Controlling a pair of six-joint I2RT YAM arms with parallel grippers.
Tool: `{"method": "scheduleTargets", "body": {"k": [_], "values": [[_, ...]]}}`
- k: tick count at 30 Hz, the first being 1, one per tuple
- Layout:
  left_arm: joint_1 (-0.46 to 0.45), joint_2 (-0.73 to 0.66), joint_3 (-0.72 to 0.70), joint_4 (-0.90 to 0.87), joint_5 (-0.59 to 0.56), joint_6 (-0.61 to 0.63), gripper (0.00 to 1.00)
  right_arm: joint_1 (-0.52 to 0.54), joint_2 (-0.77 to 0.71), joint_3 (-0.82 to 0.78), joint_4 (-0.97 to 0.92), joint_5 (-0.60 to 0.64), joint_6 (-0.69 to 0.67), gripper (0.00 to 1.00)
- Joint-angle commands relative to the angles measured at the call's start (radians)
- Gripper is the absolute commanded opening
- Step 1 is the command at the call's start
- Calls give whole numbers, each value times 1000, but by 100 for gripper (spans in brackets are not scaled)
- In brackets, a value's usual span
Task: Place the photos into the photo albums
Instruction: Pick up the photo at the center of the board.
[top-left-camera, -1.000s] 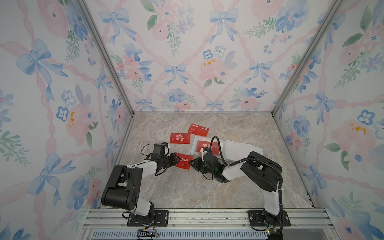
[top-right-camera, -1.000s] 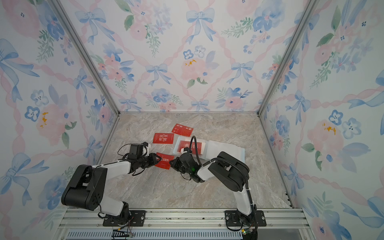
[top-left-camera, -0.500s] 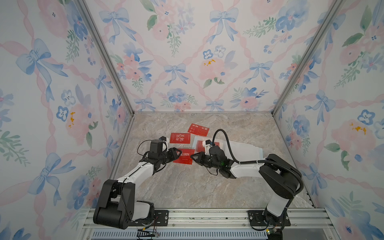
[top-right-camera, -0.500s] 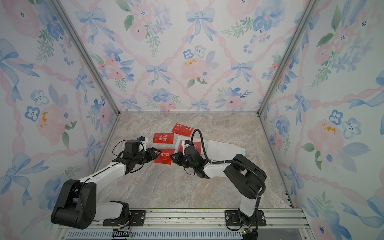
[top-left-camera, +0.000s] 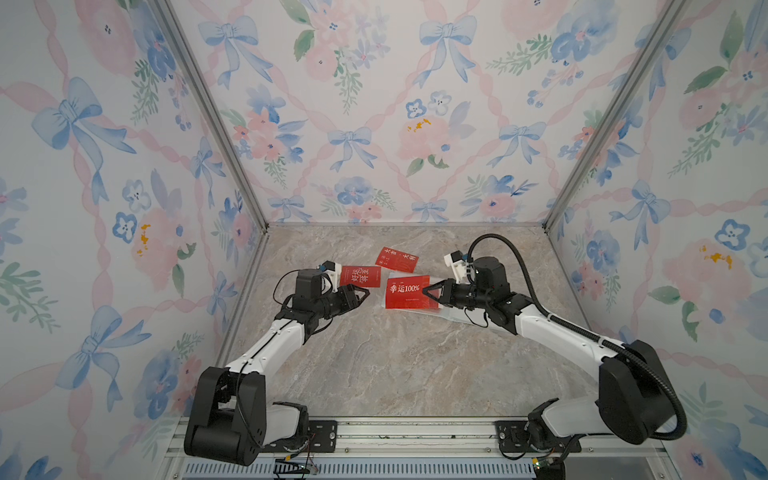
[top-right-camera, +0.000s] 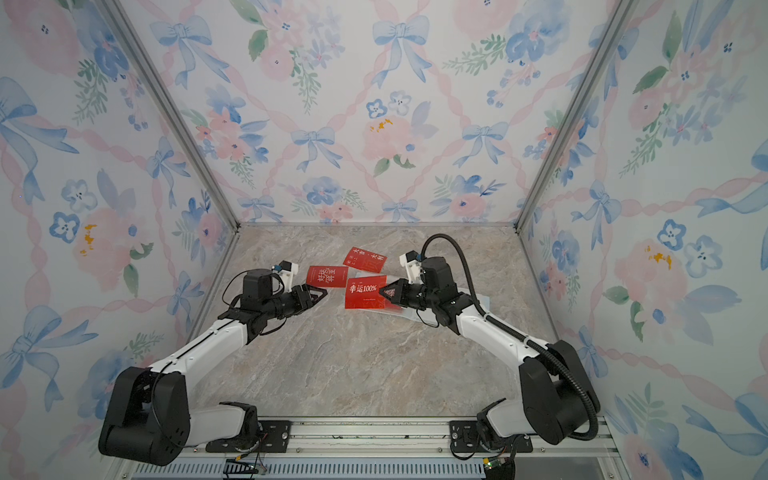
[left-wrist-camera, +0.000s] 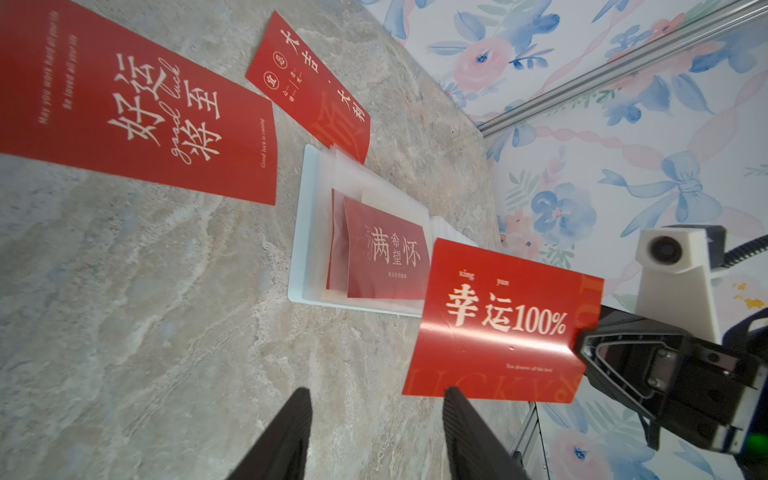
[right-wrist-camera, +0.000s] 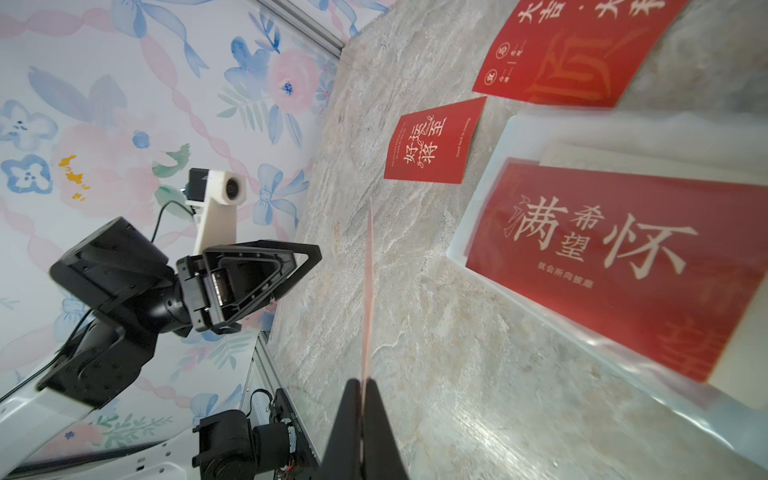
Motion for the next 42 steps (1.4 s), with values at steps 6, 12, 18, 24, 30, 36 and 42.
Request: {"method": "scheduleTargets", "body": {"k": [6,12,18,24,30,36,42], "values": [[-115,88,59,152,143,-51,52,-154,-107,-36,-75,-192,-22,0],[-167,160,68,344,193,-120,52,-197,-137,-46,-82,-267,-16,0],[-225,211,122,388,233,-119,52,-196,-127,-59,-43,-291,12,0],[-231,248,162,392,247,-127,50,-191,-126,-61,-59,-300,-4,0],[-246,258,169,400,254,-137,46,-192,-120,-67,-82,-262,-20,1],[-280,280,178,402,303,-132,44,-197,-108,-66,-79,-214,-22,1],[-280,276,181,405,308,-136,40,-205,-81,-47,-138,-162,-63,1]]}}
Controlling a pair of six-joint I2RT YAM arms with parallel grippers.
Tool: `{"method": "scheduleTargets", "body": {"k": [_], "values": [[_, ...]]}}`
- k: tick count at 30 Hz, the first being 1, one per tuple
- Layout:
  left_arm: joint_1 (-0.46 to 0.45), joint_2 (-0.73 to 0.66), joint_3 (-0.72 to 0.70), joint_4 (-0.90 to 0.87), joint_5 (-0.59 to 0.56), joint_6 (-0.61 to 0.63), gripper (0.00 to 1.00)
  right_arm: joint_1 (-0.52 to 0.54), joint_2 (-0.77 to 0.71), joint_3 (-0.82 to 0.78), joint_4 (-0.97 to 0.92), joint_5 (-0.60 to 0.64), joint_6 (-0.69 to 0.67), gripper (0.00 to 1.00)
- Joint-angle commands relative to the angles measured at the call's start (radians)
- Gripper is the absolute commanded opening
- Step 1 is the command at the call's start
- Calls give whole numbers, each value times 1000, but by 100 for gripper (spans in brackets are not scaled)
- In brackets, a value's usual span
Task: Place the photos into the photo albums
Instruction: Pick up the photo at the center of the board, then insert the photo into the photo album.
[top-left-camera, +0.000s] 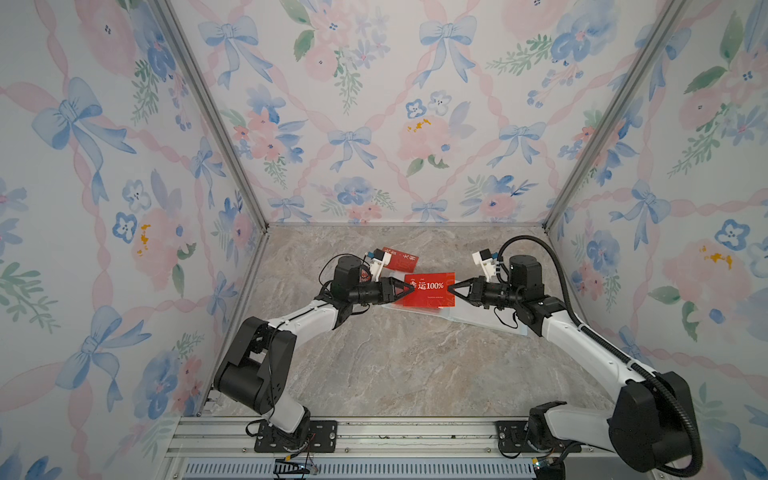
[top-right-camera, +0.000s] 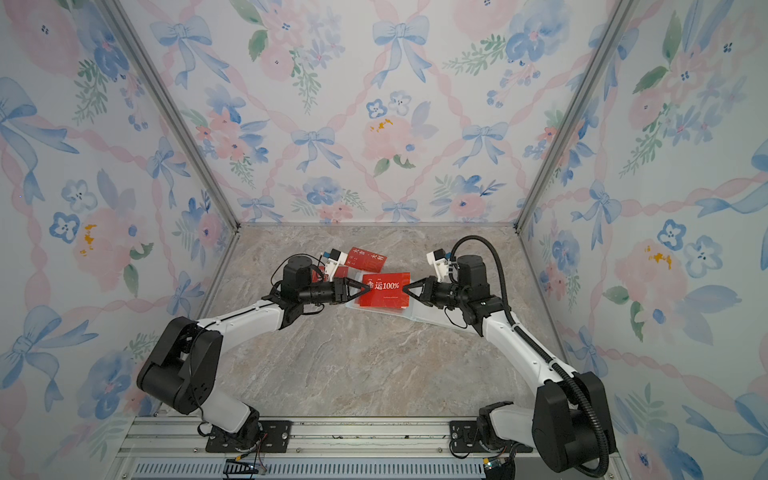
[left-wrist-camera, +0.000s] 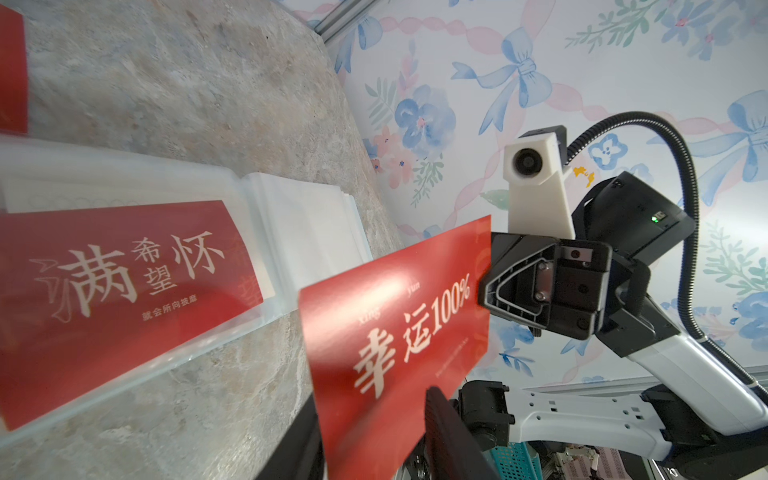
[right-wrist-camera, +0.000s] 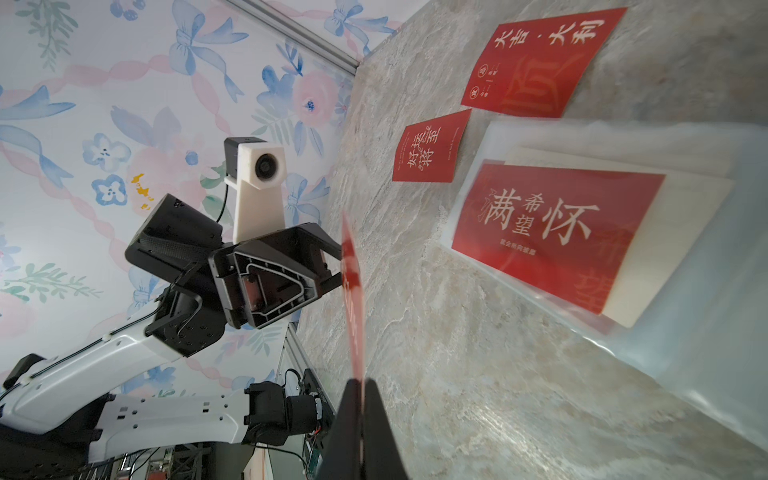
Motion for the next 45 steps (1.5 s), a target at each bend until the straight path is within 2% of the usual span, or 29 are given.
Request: {"method": "scheduleTargets", "body": {"k": [1,8,11,14,18,24,31,38,45], "values": [[-19,-5,29,30,67,-4,40,0,33,12,-40,28,-37,0],[-21,19,54,34,69,-14,34,9,32,18,-84,54,-64,0],[-21,29,54,34,60,-18,24,8,23,22,-104,62,-96,0],[-21,40,53,35,44,-21,7,5,9,18,-110,89,-102,1],[-21,64,50,35,3,-36,0,-4,-5,15,-123,106,-109,2],[-24,124,81,35,-47,-59,0,-44,-23,5,-183,161,-141,10],[-47,200,133,20,-142,-64,0,-126,-9,-21,-208,163,-169,17],[-86,323,250,7,-147,-63,0,-183,52,-14,-211,144,-191,18],[-71,430,327,-19,-134,-44,0,-201,115,-7,-176,118,-184,18]]}}
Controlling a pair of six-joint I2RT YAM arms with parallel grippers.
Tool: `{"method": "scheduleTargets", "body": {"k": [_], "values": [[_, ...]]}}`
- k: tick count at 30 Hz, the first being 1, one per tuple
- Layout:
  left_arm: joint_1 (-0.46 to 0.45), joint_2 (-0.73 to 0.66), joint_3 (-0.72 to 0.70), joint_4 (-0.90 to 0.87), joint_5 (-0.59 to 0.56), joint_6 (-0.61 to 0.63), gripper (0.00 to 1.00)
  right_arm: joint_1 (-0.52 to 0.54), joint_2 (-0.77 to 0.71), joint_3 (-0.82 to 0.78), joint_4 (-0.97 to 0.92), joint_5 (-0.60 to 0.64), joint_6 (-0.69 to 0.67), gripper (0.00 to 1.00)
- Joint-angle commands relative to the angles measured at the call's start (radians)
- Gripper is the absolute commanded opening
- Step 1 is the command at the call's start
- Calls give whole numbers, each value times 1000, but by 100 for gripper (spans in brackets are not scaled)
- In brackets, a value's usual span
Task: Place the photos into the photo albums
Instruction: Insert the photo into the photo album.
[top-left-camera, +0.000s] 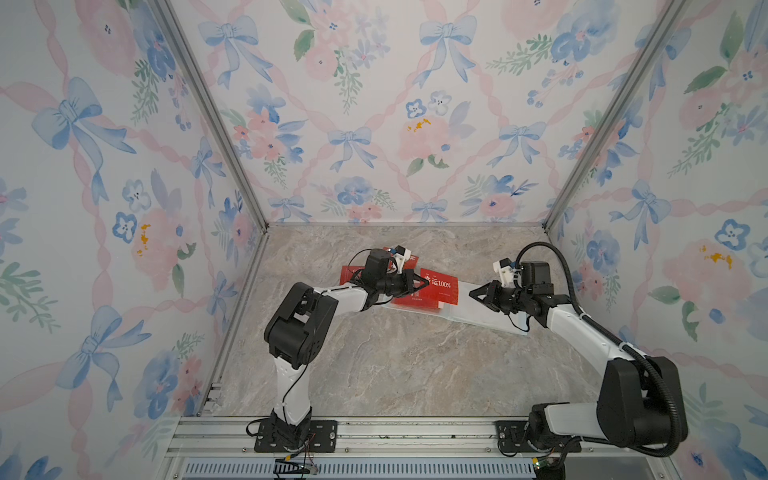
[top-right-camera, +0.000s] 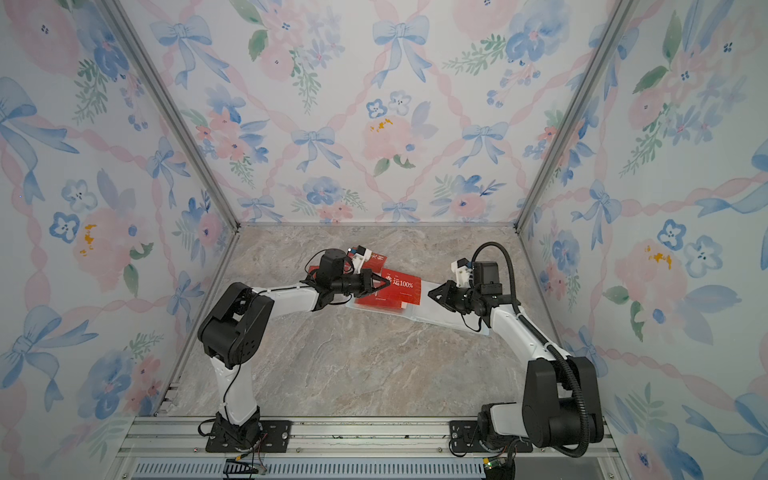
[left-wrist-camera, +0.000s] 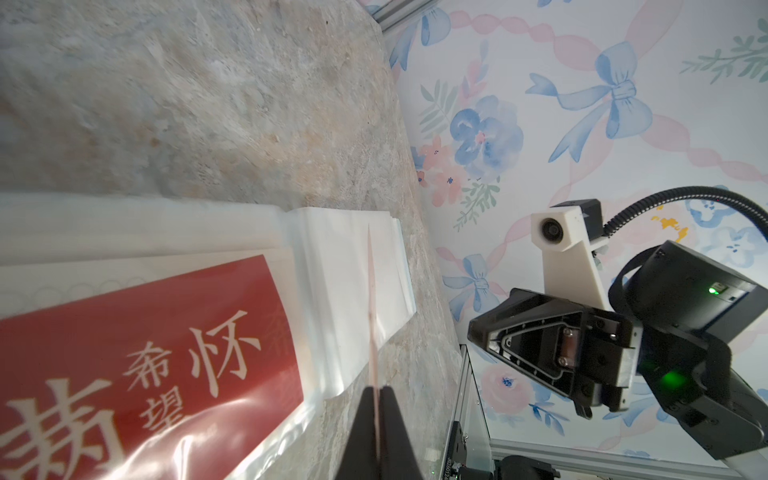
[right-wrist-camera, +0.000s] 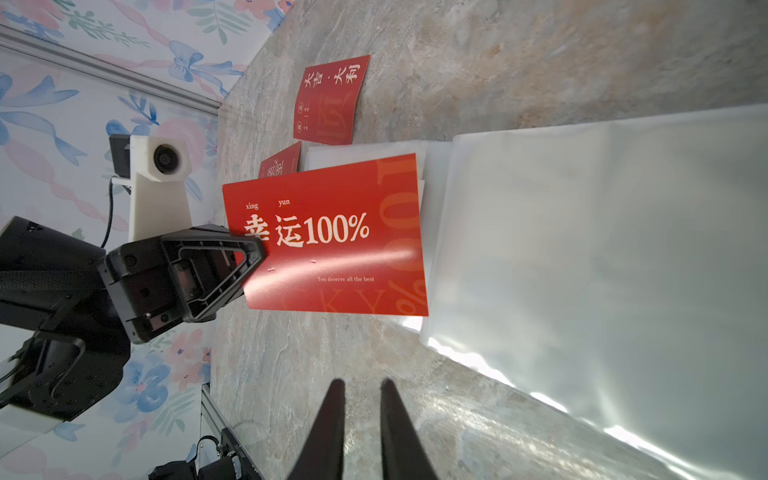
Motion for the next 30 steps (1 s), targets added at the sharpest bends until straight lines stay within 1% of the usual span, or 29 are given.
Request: {"method": "scheduleTargets", "body": {"k": [1,11,30], "values": [[12,33,29,-28,6,24,0,-9,25,4,9,-32,-19,18],[39,37,29,-39,13,36,0,-11,49,-4,25,-30,-16,18],[17,91,55,-43,19,32,0,-26,11,0,-24,-26,-42,18]]}}
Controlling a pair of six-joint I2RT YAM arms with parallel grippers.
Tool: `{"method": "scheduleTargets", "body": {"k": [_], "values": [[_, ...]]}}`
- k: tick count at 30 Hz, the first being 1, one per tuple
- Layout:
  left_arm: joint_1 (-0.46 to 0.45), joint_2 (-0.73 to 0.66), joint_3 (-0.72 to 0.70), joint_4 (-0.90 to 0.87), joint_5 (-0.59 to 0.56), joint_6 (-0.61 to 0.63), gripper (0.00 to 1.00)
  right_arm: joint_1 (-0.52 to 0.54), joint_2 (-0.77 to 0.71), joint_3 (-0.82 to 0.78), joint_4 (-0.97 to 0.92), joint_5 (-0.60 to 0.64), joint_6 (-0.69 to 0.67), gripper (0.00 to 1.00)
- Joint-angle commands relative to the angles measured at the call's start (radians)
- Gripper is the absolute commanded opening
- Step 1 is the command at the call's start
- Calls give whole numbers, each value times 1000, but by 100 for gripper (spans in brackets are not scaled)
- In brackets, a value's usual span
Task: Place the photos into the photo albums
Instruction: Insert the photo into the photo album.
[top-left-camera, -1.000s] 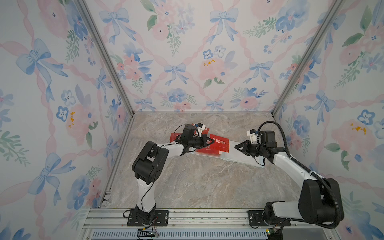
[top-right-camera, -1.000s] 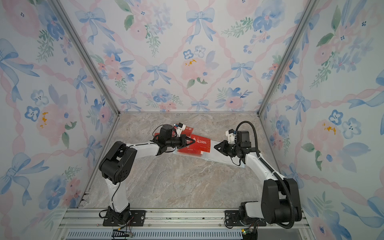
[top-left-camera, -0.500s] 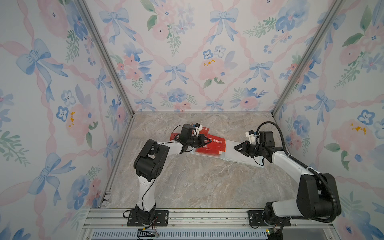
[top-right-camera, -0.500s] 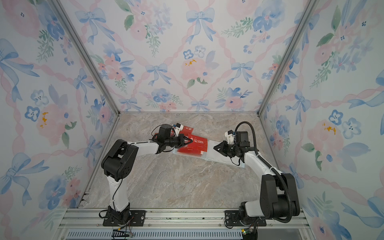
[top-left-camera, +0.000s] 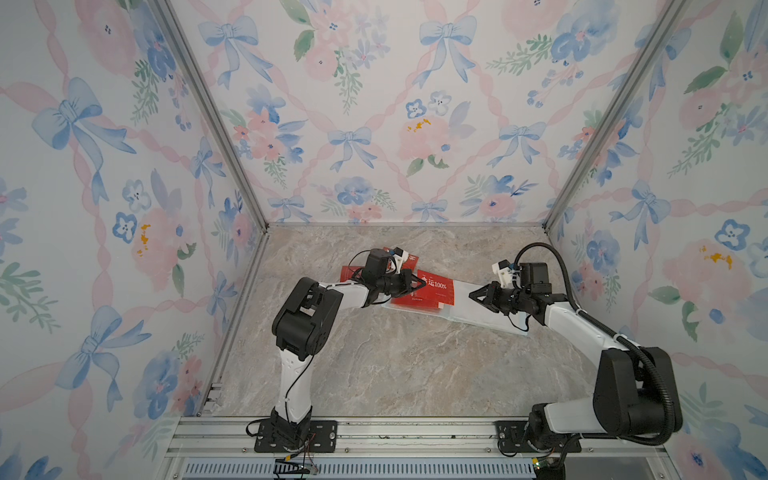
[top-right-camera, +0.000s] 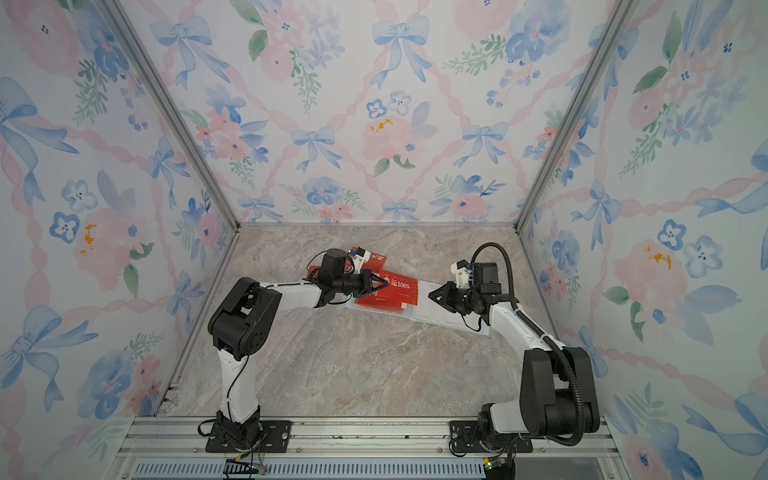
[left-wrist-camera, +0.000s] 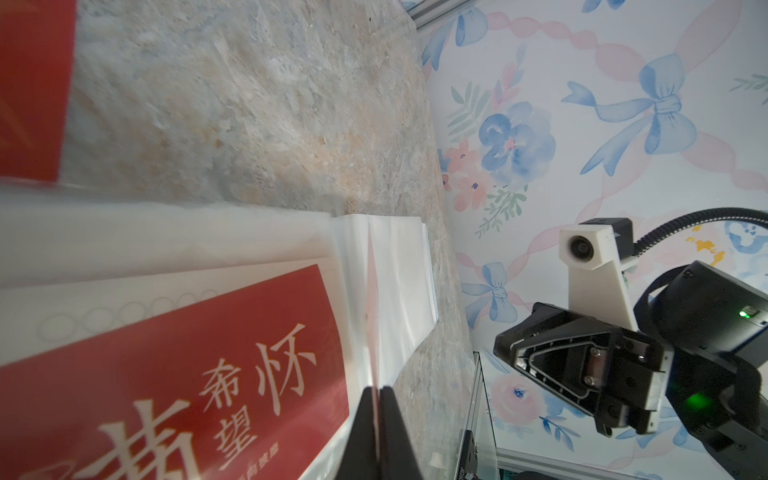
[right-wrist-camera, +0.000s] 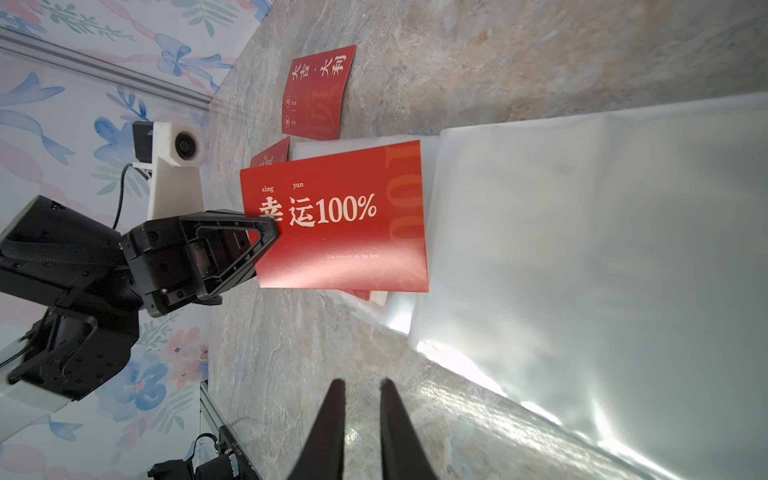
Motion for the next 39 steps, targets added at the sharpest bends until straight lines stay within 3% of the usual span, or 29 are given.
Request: {"method": "scheduleTargets", "body": {"k": [1,23,39], "values": [[-3,21,11,-6,14,24,0,-13,-27,1,-34,-11,-22,18],[-43,17,-47,-9,18,24,0,-18,-40,-8,-37,-5,-24,18],[-97,93,39,-10,-1,6,0,-18,-71,-14,-68,9,-36,18]]}}
